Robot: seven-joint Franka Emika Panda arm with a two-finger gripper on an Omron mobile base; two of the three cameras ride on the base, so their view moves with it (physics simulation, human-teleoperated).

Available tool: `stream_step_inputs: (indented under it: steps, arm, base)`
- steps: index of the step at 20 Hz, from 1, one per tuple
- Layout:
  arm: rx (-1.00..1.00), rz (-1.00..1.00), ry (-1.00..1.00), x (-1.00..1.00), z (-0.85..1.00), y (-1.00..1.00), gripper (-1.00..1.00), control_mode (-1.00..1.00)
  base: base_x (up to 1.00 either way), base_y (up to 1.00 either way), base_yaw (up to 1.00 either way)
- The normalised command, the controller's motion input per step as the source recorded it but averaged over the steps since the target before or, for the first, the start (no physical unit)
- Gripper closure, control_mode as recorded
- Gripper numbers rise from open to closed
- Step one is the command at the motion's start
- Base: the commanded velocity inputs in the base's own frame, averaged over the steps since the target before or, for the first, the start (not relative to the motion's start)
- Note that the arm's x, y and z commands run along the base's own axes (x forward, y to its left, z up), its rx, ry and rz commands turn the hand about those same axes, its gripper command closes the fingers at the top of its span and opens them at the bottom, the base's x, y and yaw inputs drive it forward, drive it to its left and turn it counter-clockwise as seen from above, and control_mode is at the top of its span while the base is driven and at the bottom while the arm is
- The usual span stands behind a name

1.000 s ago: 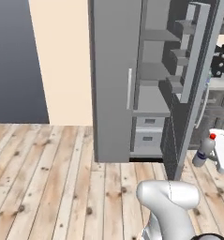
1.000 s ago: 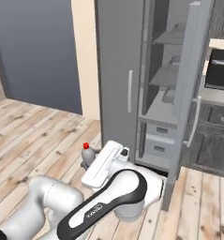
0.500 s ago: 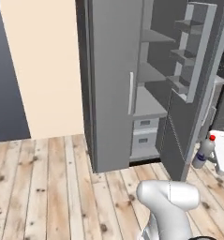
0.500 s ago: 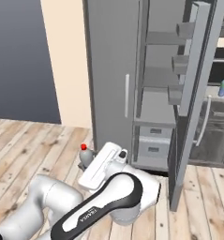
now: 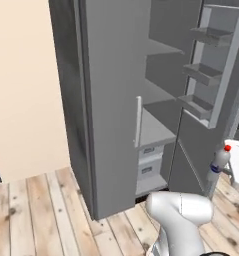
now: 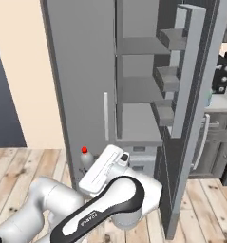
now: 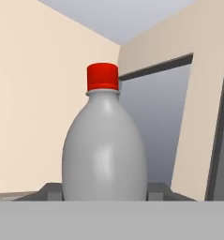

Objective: Take the bottled waters from the counter and place them in the freezer to freeze. Close the freezer door after placing the bottles.

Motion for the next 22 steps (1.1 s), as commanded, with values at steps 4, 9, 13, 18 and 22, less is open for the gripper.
stream_step_inputs:
  steps: [4,9,13,18,22]
  arm:
    - [0.0,0.0,0.0,0.0,0.0,0.0,1.0,1.0]
    - [0.0,0.0,0.0,0.0,0.0,0.0,1.0,1.0]
    - [0.0,0.0,0.0,0.0,0.0,0.0,1.0,1.0]
    - [0.0,0.0,0.0,0.0,0.0,0.0,1.0,1.0]
    - [0.0,0.0,0.0,0.0,0.0,0.0,1.0,1.0]
  base:
    - [0.88,0.8,-0.19]
    - [0.8,0.47,-0.11]
    - [0.88,0.1,-0.12]
    - [0.72,0.0,-0.11]
    - [0.17,-0.07,-0.02]
